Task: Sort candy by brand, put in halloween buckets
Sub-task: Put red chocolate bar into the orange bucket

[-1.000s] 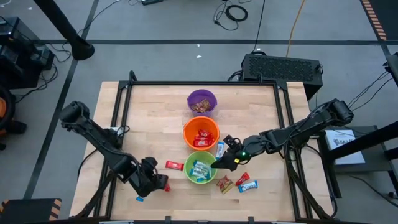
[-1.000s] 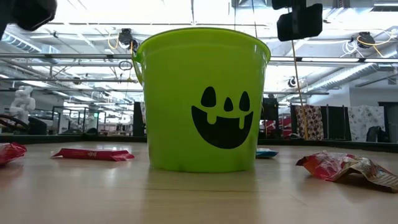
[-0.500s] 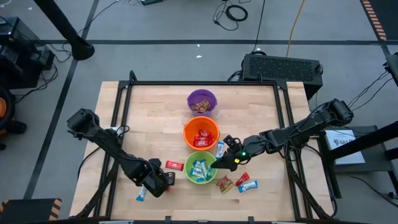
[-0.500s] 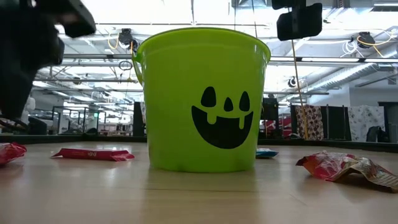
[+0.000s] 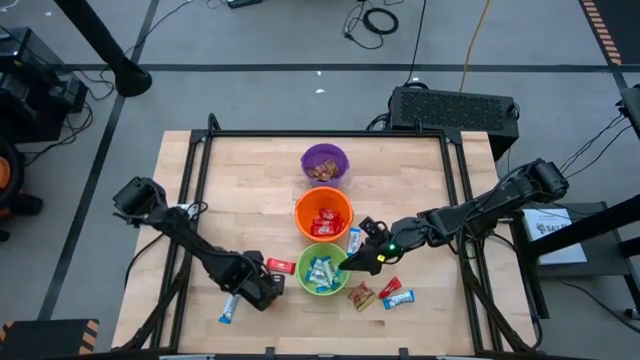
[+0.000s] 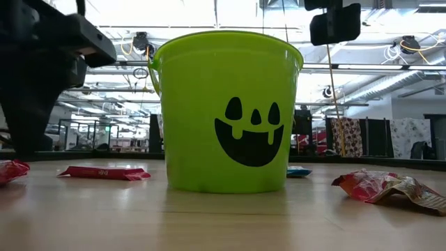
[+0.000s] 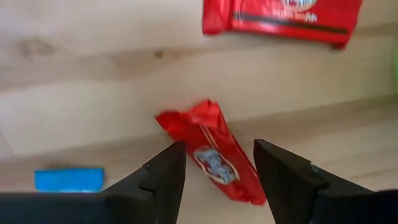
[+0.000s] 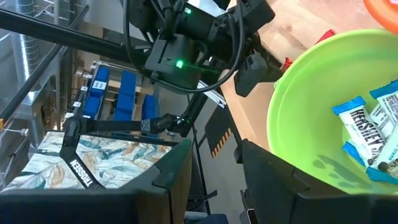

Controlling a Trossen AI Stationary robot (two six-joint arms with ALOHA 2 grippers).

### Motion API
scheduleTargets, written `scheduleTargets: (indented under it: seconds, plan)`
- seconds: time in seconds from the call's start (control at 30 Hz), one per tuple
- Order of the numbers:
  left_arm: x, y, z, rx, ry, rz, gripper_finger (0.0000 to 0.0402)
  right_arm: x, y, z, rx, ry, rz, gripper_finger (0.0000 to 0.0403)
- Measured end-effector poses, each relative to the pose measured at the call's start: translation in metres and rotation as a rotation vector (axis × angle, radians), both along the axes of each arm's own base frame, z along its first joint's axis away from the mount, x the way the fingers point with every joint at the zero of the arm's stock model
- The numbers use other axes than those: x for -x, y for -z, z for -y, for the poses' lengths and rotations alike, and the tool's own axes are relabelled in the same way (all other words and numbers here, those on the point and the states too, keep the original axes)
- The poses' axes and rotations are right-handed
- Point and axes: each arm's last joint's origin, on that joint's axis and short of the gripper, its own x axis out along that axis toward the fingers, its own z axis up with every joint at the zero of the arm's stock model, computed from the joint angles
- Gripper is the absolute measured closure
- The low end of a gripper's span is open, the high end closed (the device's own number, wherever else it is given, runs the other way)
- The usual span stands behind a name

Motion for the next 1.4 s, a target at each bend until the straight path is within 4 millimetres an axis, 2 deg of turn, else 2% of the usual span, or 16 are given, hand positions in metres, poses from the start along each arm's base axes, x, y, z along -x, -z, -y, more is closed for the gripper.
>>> scheduleTargets:
  seconds: [0.17, 0.37, 0.63, 0.9, 1.03, 1.13, 1.27, 1.4]
  plan:
    - [0.002, 0.005, -0.006, -0.003, 0.027, -0.041, 0.0241, -0.001, 0.0, 0.004, 0.0, 0.013, 0.0, 0.0268]
    - [0.0, 0.006, -0.004, 0.118, 0.064, -0.062, 0.0282, -0.003, 0.0, 0.008, 0.001, 0.025, 0.0, 0.0268]
    - [0.0, 0.006, -0.005, 0.078, 0.106, -0.046, 0.0314, -0.004, 0.0, 0.012, 0.009, 0.013, 0.001, 0.0268]
    - [0.0, 0.006, -0.005, 0.065, 0.164, -0.034, 0.0391, -0.006, 0.0, 0.019, 0.012, 0.021, 0.001, 0.0268]
    - [0.0, 0.004, -0.006, 0.067, 0.166, -0.03, 0.0394, -0.007, 0.0, 0.023, 0.006, 0.004, -0.001, 0.0268]
    - [0.001, -0.007, -0.007, 0.07, 0.181, 0.01, 0.0397, -0.008, 0.0, 0.025, 0.005, 0.012, -0.001, 0.0268]
    - [0.004, -0.04, -0.011, 0.058, 0.203, 0.159, 0.0398, -0.009, 0.0, 0.03, 0.007, 0.022, 0.0, 0.0268]
    - [0.015, -0.08, -0.023, -0.005, 0.209, 0.354, 0.0398, -0.01, 0.0, 0.035, -0.001, -0.002, 0.001, 0.0268]
